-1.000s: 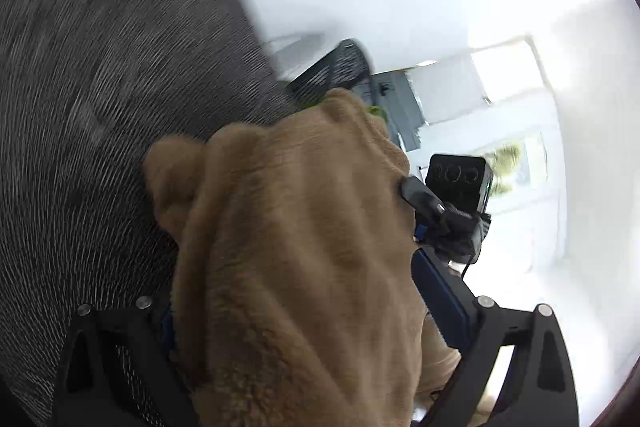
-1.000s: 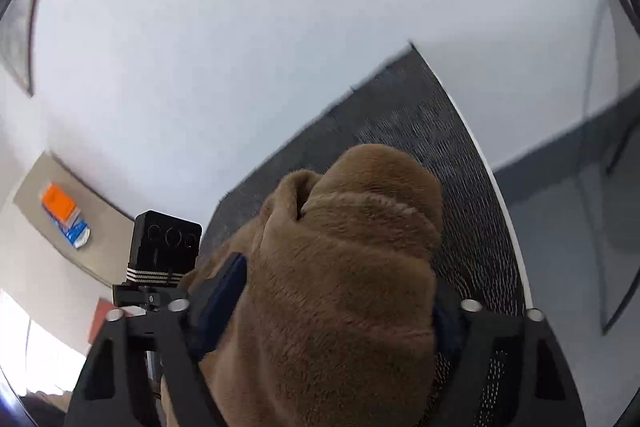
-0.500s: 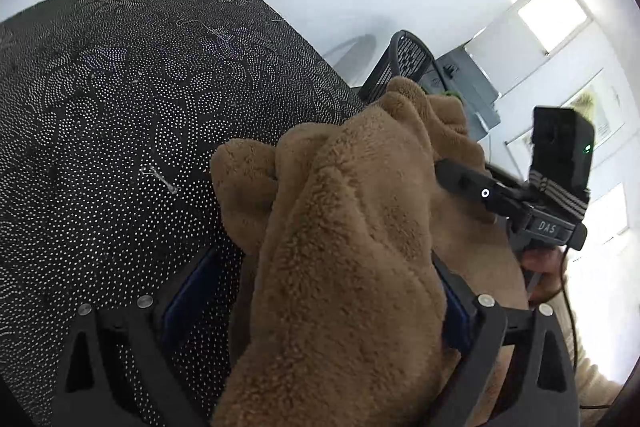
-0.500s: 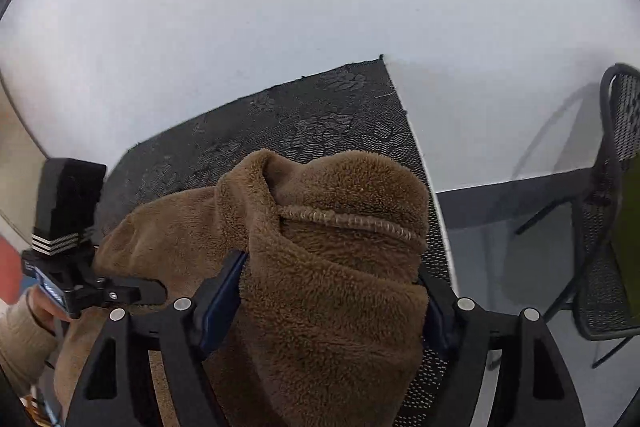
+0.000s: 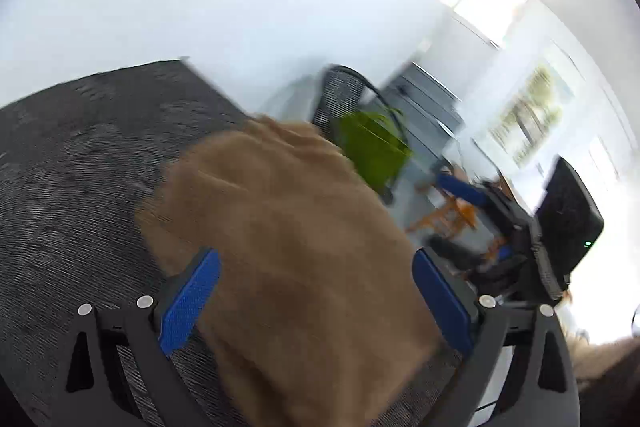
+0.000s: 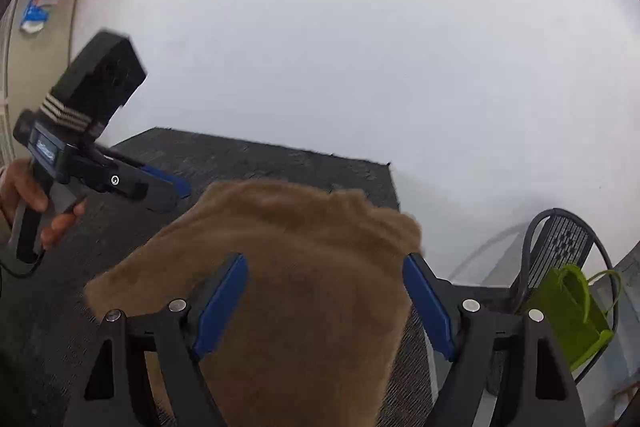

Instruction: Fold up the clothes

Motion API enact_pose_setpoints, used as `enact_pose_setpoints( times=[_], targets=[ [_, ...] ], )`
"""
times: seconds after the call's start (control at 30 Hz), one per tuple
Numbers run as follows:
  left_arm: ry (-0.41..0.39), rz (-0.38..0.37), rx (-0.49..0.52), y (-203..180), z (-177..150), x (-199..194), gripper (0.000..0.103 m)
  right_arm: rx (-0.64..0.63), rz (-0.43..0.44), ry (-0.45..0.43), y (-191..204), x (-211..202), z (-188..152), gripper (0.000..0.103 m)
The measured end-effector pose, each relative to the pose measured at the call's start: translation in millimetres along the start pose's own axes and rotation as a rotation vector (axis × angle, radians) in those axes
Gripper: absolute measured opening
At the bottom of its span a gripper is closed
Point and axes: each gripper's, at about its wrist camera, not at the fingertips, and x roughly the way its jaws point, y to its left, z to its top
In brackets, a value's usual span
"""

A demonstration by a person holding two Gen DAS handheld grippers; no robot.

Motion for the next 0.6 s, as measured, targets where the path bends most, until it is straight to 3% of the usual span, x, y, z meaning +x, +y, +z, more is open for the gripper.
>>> enact_pose_setpoints(
  times=[0.1,0.3,0.6],
  targets=[
    [0.031,0.061,0.081,-25,-16,5,0.099,0.015,0.000,0.054,10,1,-21,0.082],
    [0.088,0.170,0.106,-33,-51,0,0.099,0.044,-0.001,0.160,29,2,-62,0.087],
    [0.054,0.172,0.116,-17,-79,15,0.100,0.050,-0.006,0.172,29,-6,-68,0.089]
  ],
)
